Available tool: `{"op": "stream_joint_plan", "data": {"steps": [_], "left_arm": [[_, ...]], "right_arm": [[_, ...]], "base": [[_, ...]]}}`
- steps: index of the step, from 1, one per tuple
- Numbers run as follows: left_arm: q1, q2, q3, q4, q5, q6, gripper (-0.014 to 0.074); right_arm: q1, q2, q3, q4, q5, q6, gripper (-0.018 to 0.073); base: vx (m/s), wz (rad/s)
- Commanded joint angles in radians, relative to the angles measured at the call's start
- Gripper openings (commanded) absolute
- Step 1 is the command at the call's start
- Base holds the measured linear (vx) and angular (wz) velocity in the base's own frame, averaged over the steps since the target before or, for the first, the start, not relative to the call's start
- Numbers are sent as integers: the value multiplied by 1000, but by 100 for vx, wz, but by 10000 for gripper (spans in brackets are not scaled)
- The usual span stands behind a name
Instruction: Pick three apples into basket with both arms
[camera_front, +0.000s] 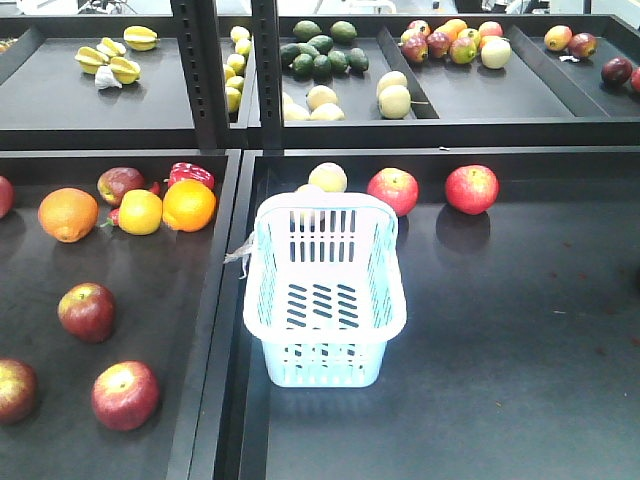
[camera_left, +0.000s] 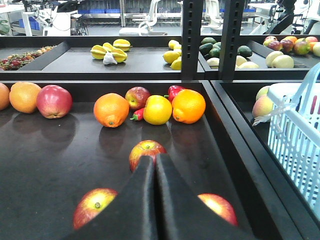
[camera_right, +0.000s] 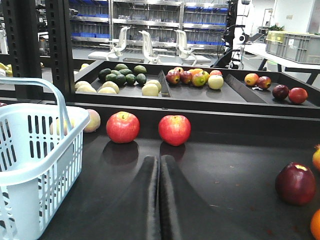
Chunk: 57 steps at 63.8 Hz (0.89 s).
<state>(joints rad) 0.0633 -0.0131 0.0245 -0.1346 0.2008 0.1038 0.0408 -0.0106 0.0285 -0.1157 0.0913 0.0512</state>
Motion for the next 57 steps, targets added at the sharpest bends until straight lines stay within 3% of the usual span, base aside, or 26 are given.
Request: {"op": "stream_joint_plan", "data": {"steps": [1, 57], "left_arm": [[-3, -14, 23, -7, -69, -3, -6], [-3, -14, 23, -7, -69, -3, -6]], "right_arm": [[-6, -10, 14, -8, -70, -8, -1], [-6, -10, 14, -8, -70, -8, -1]], "base": [[4, 1], [1, 1]]}}
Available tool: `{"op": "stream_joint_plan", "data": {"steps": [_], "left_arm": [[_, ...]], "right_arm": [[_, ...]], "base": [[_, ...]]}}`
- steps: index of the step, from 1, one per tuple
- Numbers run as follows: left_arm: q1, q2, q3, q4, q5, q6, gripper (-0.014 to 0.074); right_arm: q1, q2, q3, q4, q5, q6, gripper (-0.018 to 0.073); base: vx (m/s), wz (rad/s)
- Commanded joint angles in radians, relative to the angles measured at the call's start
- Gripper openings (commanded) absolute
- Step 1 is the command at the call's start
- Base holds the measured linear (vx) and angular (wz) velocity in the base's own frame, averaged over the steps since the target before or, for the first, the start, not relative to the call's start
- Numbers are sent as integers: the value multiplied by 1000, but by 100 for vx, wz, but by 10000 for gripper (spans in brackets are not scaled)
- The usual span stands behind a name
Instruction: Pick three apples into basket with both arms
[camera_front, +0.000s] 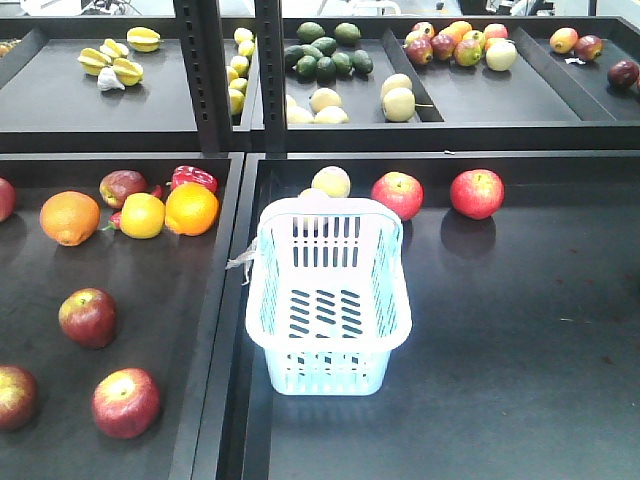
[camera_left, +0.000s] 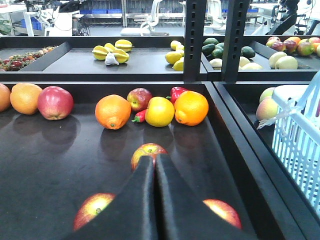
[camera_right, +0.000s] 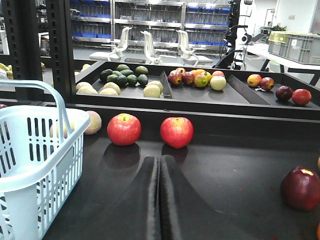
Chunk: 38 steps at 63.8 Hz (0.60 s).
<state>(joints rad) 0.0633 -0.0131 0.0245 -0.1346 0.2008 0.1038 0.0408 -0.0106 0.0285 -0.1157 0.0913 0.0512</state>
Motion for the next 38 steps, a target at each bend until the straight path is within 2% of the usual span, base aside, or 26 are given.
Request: {"op": "stream_joint_plan", "data": {"steps": [1, 38], "left_arm": [[-3, -14, 23, -7, -69, -3, -6], [-3, -14, 23, -6, -79, -2, -6]], "right_arm": [[-6, -10, 14, -8, -70, -8, -1], [-6, -10, 14, -8, -70, -8, -1]], "base": [[0, 0], [0, 0]]}}
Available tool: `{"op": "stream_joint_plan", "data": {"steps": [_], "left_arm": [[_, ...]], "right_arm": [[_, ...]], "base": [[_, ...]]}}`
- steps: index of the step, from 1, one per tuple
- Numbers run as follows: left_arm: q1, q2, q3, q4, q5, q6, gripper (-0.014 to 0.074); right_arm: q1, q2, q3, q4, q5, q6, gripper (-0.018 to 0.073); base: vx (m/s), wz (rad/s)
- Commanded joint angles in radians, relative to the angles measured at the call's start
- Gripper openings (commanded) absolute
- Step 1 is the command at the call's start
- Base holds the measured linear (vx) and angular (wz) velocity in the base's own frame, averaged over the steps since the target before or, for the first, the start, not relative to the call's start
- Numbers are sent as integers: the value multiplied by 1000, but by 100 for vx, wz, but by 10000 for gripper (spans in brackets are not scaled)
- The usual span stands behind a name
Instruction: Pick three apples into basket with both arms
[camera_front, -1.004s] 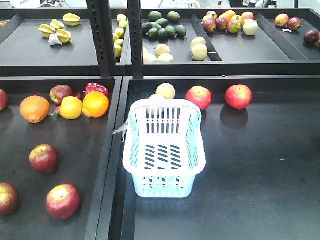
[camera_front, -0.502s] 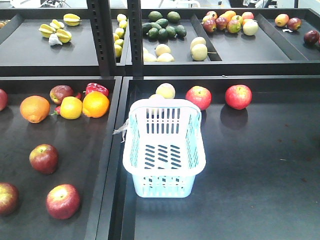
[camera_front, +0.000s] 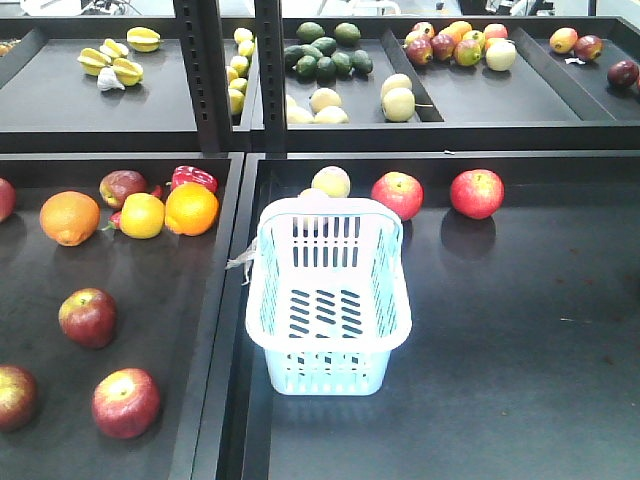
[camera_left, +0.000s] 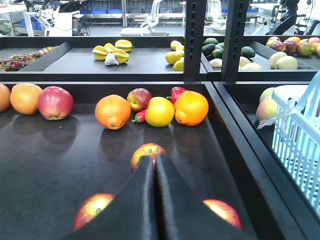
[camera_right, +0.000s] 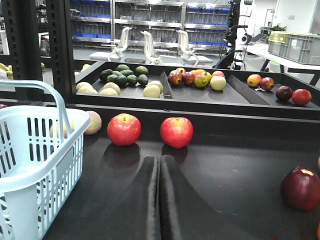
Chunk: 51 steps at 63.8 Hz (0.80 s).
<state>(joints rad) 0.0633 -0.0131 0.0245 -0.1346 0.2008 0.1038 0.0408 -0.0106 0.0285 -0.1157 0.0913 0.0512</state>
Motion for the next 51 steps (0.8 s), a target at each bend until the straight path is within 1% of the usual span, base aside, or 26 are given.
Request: {"op": "stream_joint_plan", "data": {"steps": [1, 5, 12, 16, 19, 24, 28, 33, 37, 45, 48, 51], "left_arm": [[-3, -14, 23, -9, -84, -4, -6], [-3, -14, 23, -53, -105, -41, -6], [-3, -14, 23, -230, -114, -180, -6], [-3, -14, 23, -310, -114, -230, -6], [-3, -14, 23, -353, -114, -248, -6], [-3, -14, 23, -385, -114, -248, -6], [-3, -14, 17, -425, -120, -248, -6], [-3, -14, 13, -513, -147, -249, -6], [-3, -14, 13, -605, -185, -249, -6], [-3, -14, 13, -819, -251, -249, -6], [-3, -14, 13, -888, -277, -249, -6], [-3, -14, 13, -992, -289, -254, -6]], "right_arm": [[-6, -10, 14, -8, -70, -8, -1], [-6, -10, 14, -8, -70, -8, -1], [-6, -10, 14, -8, -70, -8, -1], [-6, -10, 14, -8, -70, -8, -1], [-6, -10, 14, -8, -70, -8, -1], [-6, -10, 14, -8, -70, -8, -1], [-6, -10, 14, -8, -70, -8, -1], [-6, -10, 14, -8, -70, -8, -1], [-6, -10, 14, -8, -70, -8, -1], [-6, -10, 14, -8, -70, -8, -1], [-6, -10, 14, -8, -70, -8, -1], [-6, -10, 14, -8, -70, -8, -1]], "base": [[0, 0], [0, 0], [0, 0], [0, 0], [0, 0], [0, 0], [0, 0], [0, 0], [0, 0], [0, 0], [0, 0], [0, 0]]}}
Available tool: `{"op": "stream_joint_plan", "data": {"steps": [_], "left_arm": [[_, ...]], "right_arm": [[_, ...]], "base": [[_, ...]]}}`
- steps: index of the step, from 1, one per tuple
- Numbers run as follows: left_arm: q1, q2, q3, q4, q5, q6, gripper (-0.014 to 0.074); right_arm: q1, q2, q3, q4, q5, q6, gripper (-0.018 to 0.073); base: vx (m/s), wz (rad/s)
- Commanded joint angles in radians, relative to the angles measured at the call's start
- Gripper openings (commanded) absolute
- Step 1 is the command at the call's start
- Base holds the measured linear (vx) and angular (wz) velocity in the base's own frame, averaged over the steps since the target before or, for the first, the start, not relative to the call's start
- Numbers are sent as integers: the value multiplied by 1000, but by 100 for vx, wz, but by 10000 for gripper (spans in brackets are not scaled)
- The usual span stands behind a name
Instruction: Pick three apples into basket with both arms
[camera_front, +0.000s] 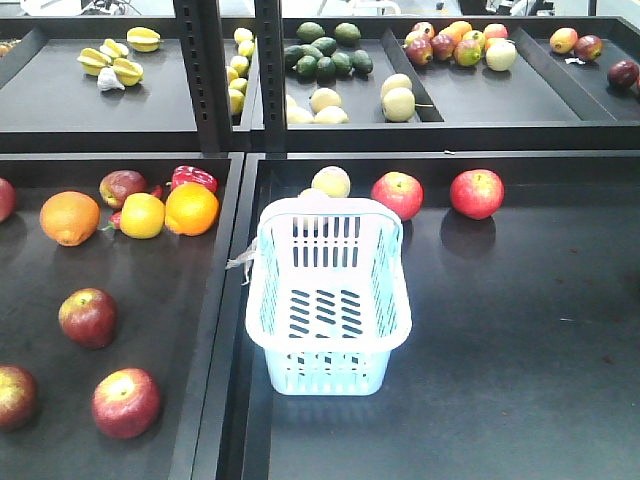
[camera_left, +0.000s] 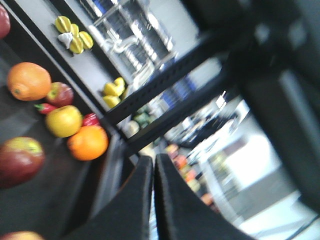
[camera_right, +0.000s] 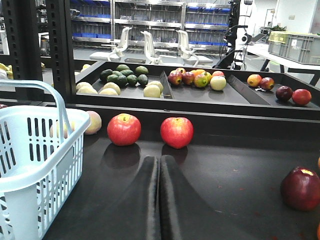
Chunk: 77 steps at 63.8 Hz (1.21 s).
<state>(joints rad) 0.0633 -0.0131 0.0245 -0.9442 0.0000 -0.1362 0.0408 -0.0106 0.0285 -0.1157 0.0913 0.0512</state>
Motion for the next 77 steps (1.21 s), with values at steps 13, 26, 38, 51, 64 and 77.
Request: {"op": "stream_joint_plan", "data": {"steps": [13, 26, 38, 51, 64, 77], "left_arm": [[-5, -14, 0, -592, 72, -19, -6], [-5, -6, -230, -617, 209, 397, -6], [-5, 164, -481, -618, 269, 833, -6], [-5, 494, -663, -617, 536, 1096, 11], [-5, 837, -858, -617, 733, 1337, 195], [-5, 1165, -1102, -614, 822, 1455, 530]], "right_arm": [[-6, -10, 14, -8, -70, -8, -1], [-6, -10, 14, -8, -70, -8, -1], [-6, -10, 14, -8, -70, -8, -1], [-6, -10, 14, -8, -70, -8, -1], [-6, -10, 14, -8, -70, -8, -1], [-6, -10, 14, -8, -70, -8, -1]], "base": [[0, 0], [0, 0], [0, 0], [0, 0], [0, 0], [0, 0]]}}
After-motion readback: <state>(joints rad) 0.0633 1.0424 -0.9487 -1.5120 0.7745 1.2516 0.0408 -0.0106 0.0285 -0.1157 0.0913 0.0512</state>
